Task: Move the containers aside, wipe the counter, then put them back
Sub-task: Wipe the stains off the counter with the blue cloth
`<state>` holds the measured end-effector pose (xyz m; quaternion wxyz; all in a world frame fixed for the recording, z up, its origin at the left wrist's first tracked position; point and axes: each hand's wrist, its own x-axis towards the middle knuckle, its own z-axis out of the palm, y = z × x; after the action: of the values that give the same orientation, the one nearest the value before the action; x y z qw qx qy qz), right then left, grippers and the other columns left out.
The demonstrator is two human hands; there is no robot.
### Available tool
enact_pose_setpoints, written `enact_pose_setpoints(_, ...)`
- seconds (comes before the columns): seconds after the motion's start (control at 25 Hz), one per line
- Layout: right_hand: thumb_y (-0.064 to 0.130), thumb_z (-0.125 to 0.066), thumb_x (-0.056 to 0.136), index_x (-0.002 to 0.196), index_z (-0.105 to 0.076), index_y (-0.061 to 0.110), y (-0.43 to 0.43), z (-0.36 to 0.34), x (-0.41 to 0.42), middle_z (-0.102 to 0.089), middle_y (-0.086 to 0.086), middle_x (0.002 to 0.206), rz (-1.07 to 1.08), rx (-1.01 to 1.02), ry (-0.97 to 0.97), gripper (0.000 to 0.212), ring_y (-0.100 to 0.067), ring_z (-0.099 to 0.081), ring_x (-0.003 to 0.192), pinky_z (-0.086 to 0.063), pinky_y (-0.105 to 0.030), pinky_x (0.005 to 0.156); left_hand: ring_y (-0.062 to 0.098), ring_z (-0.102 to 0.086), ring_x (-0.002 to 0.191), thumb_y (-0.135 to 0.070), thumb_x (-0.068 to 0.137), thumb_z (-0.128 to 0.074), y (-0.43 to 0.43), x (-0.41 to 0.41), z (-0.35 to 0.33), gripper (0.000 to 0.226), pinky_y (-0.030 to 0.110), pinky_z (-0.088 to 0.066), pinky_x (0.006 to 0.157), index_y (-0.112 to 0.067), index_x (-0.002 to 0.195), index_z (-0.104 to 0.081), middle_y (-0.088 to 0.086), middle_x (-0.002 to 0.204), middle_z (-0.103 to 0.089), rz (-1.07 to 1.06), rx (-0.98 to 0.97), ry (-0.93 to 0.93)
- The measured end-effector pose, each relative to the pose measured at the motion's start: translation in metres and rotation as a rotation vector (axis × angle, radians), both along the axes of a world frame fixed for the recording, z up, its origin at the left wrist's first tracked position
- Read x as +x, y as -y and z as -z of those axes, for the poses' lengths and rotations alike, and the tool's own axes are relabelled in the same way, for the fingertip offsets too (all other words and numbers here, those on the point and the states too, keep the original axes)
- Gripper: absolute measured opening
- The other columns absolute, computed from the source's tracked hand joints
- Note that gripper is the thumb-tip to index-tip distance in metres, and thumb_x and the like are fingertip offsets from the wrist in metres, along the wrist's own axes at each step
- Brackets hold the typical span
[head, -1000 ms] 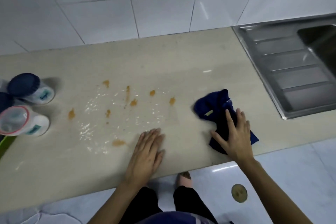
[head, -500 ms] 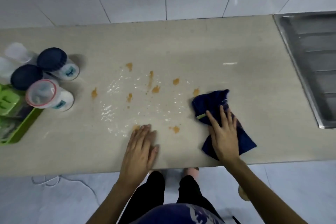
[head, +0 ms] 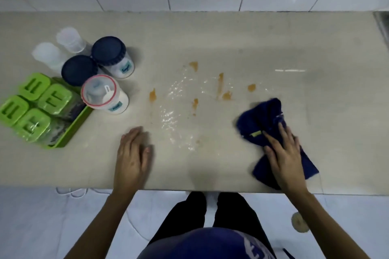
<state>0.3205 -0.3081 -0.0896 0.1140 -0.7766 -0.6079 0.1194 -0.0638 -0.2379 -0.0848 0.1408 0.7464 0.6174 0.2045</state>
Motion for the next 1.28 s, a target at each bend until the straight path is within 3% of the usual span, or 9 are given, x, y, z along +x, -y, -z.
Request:
enact_pose_setpoints(0.12,0.045,-0.021,0.099,0.135,-0.051,0.021,-0.008,-0.004,-0.042,-0.025,-0.013,0.156,0.033,0.005,0.016,0.053,-0.034,-0.016,0.145,-0.016,-0.056,0.115,0.032,-0.041,0.133,-0.023,0.094,-0.046,-0.003,-0.012,0.007,0.040,0.040,-0.021,0.120,0.001,0.126,-0.052,0.017,0.140,-0.048,-0.112,-0.003,0.070)
enact_pose_setpoints(0.28,0.044,-0.031,0.097,0.140,-0.044,0.027,-0.059,0.002,-0.176,-0.022,-0.010,0.158,-0.389,0.043,0.004,0.047,-0.034,-0.014,0.146,-0.015,-0.055,0.117,0.027,-0.039,0.136,-0.020,0.096,-0.043,-0.004,-0.011,0.007,0.041,0.042,-0.023,0.119,0.000,0.131,-0.049,0.014,0.144,-0.047,-0.212,-0.021,0.163)
enact_pose_setpoints(0.4,0.044,-0.029,0.098,0.142,-0.038,0.030,-0.095,0.003,-0.220,-0.018,-0.007,0.159,-0.420,0.009,-0.017,0.047,-0.030,-0.008,0.148,-0.009,-0.050,0.120,0.023,-0.034,0.140,-0.027,0.097,-0.038,-0.004,-0.010,0.007,0.048,0.039,-0.018,0.121,-0.003,0.138,-0.043,0.011,0.149,-0.041,-0.216,-0.051,0.153)
enact_pose_setpoints(0.52,0.043,-0.029,0.098,0.142,-0.039,0.029,-0.097,0.005,-0.182,-0.020,-0.007,0.159,-0.382,0.002,0.021,0.047,-0.026,-0.012,0.147,-0.011,-0.047,0.120,0.022,-0.031,0.142,-0.031,0.096,-0.036,-0.007,-0.012,0.008,0.052,0.038,-0.017,0.122,-0.004,0.141,-0.041,0.011,0.151,-0.038,-0.222,-0.084,0.138)
enact_pose_setpoints(0.64,0.044,-0.027,0.098,0.144,-0.038,0.028,-0.085,0.004,-0.111,-0.015,-0.005,0.160,-0.200,-0.011,0.013,0.050,-0.022,-0.007,0.148,-0.011,-0.047,0.120,0.027,-0.035,0.140,-0.031,0.096,-0.037,-0.007,-0.013,0.010,0.052,0.041,-0.021,0.120,0.000,0.138,-0.044,0.014,0.148,-0.042,-0.206,-0.070,0.112)
enact_pose_setpoints(0.76,0.045,-0.023,0.097,0.144,-0.038,0.023,-0.079,-0.002,-0.119,-0.013,-0.007,0.160,-0.039,-0.047,0.026,0.053,-0.025,-0.004,0.148,-0.009,-0.049,0.119,0.031,-0.036,0.139,-0.032,0.096,-0.038,-0.010,-0.015,0.012,0.054,0.044,-0.023,0.119,0.003,0.136,-0.045,0.017,0.147,-0.043,-0.205,-0.070,0.075)
enact_pose_setpoints(0.96,0.041,-0.029,0.098,0.144,-0.036,0.028,-0.090,0.002,-0.239,-0.017,-0.006,0.159,-0.574,-0.013,0.109,0.048,-0.029,-0.014,0.147,-0.013,-0.047,0.115,0.026,-0.028,0.144,-0.034,0.096,-0.033,-0.011,-0.015,0.008,0.059,0.038,-0.017,0.121,0.001,0.144,-0.034,0.015,0.152,-0.036,-0.246,-0.103,0.045)
enact_pose_setpoints(1.04,0.041,-0.029,0.098,0.144,-0.036,0.029,-0.115,0.007,-0.230,-0.019,-0.006,0.159,-0.605,0.003,0.099,0.048,-0.028,-0.014,0.147,-0.012,-0.045,0.116,0.024,-0.026,0.145,-0.036,0.096,-0.033,-0.013,-0.015,0.008,0.061,0.035,-0.015,0.122,0.000,0.145,-0.031,0.015,0.153,-0.034,-0.250,-0.111,0.006)
enact_pose_setpoints(1.28,0.047,-0.019,0.095,0.145,-0.036,0.022,-0.198,0.003,-0.125,-0.019,-0.010,0.159,-0.236,-0.022,0.094,0.059,-0.028,-0.012,0.147,-0.013,-0.047,0.119,0.026,-0.027,0.145,-0.039,0.096,-0.040,-0.011,-0.016,0.010,0.062,0.036,-0.016,0.122,0.002,0.142,-0.038,0.016,0.152,-0.036,-0.240,-0.136,-0.048)
